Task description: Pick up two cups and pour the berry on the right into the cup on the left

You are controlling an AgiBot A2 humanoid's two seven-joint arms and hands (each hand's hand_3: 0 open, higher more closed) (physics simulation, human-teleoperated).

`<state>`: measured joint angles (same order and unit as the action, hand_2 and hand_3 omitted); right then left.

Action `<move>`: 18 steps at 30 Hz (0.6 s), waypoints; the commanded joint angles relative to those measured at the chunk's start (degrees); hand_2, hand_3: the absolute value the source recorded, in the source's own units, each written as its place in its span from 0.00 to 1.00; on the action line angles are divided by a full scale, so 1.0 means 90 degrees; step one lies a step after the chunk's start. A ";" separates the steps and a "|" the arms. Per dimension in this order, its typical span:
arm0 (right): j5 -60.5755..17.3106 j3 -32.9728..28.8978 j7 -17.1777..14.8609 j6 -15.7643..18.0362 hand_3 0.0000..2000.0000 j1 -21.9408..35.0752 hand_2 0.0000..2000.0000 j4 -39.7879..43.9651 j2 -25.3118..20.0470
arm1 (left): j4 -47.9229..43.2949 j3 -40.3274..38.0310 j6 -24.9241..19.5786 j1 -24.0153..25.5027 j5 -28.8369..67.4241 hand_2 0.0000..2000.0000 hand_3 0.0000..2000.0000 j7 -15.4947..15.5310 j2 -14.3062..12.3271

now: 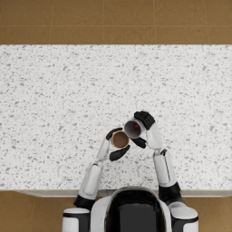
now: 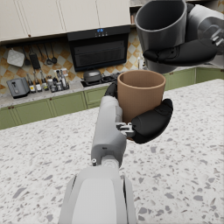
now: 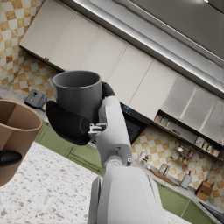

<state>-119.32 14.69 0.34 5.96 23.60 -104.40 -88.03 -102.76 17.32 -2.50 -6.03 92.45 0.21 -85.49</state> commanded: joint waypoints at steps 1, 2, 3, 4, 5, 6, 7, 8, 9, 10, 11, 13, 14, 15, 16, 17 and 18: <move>-0.0204 0.0028 0.0000 0.0004 0.64 0.0144 1.00 -0.0132 -0.0083 | -0.0020 -0.0019 0.0000 -0.0074 0.0000 1.00 0.64 -0.0001 -0.0049; -0.0407 0.0036 0.0002 0.0009 0.64 0.0181 1.00 -0.0136 -0.0110 | -0.0020 -0.0023 -0.0001 -0.0072 0.0001 1.00 0.64 -0.0001 -0.0054; -0.0611 0.0041 0.0002 0.0004 0.64 0.0219 1.00 -0.0104 -0.0137 | 0.0012 -0.0020 0.0000 -0.0055 0.0001 1.00 0.64 -0.0001 -0.0050; -0.0815 0.0034 0.0003 0.0010 0.64 0.0068 1.00 -0.0061 -0.0062 | 0.0012 -0.0024 0.0001 -0.0053 0.0001 1.00 0.64 -0.0001 -0.0055; -0.1018 0.0040 0.0005 0.0012 0.64 0.0086 1.00 -0.0063 -0.0077 | 0.0043 -0.0021 0.0000 -0.0035 0.0001 1.00 0.64 -0.0001 -0.0051; -0.1222 0.0045 0.0006 0.0016 0.64 0.0099 1.00 -0.0064 -0.0087 | 0.0027 -0.0028 0.0001 -0.0042 0.0001 1.00 0.64 -0.0001 -0.0061; -0.1426 0.0027 0.0007 0.0022 0.64 0.0232 1.00 -0.0109 -0.0158 | 0.0022 -0.0048 0.0004 -0.0078 0.0001 1.00 0.64 -0.0001 -0.0087; -0.1631 0.0046 0.0006 0.0021 0.64 0.0116 1.00 -0.0066 -0.0103 | 0.0012 -0.0039 0.0006 -0.0047 0.0001 1.00 0.64 -0.0002 -0.0076; -0.1835 0.0010 0.0007 0.0027 0.64 0.0263 1.00 -0.0118 -0.0183 | 0.0034 -0.0017 0.0006 -0.0044 0.0001 1.00 0.64 -0.0002 -0.0080; -0.2039 0.0010 0.0008 0.0032 0.64 0.0261 1.00 -0.0153 -0.0188 | 0.0063 -0.0023 0.0007 0.0005 0.0001 1.00 0.64 -0.0003 -0.0058; -0.2243 0.0035 0.0009 0.0036 0.64 0.0145 1.00 -0.0082 -0.0132 | 0.0067 -0.0019 0.0005 0.0008 0.0001 1.00 0.64 -0.0003 -0.0061; -0.2652 0.0056 0.0009 0.0039 0.64 0.0213 1.00 -0.0304 -0.0177 | 0.0107 -0.0079 0.0002 -0.0097 0.0001 1.00 0.64 -0.0003 -0.0126; -0.2857 0.0082 0.0009 0.0041 0.64 0.0218 1.00 -0.0365 -0.0187 | 0.0118 -0.0095 0.0002 -0.0125 0.0001 1.00 0.64 -0.0003 -0.0147; -0.3061 0.0128 0.0009 0.0043 0.64 0.0229 1.00 -0.0385 -0.0201 | 0.0161 -0.0104 0.0001 -0.0137 0.0001 1.00 0.64 -0.0003 -0.0158; -0.3266 0.0157 0.0010 0.0044 0.64 0.0218 1.00 -0.0407 -0.0201 | 0.0144 -0.0066 0.0002 -0.0041 0.0001 1.00 0.64 -0.0003 -0.0112; -0.3470 0.0322 0.0010 0.0042 0.64 0.0312 1.00 -0.0445 0.0040 | 0.0134 -0.0101 0.0003 -0.0113 0.0001 1.00 0.64 -0.0003 -0.0154; -0.3674 0.0190 0.0012 0.0038 0.64 0.0252 1.00 -0.0445 -0.0157 | 0.0114 -0.0122 0.0005 -0.0158 0.0001 1.00 0.64 -0.0003 -0.0183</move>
<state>-154.22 16.33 0.45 6.30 25.01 -107.43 -88.91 -101.28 16.49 -2.43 -6.61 92.46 0.18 -86.74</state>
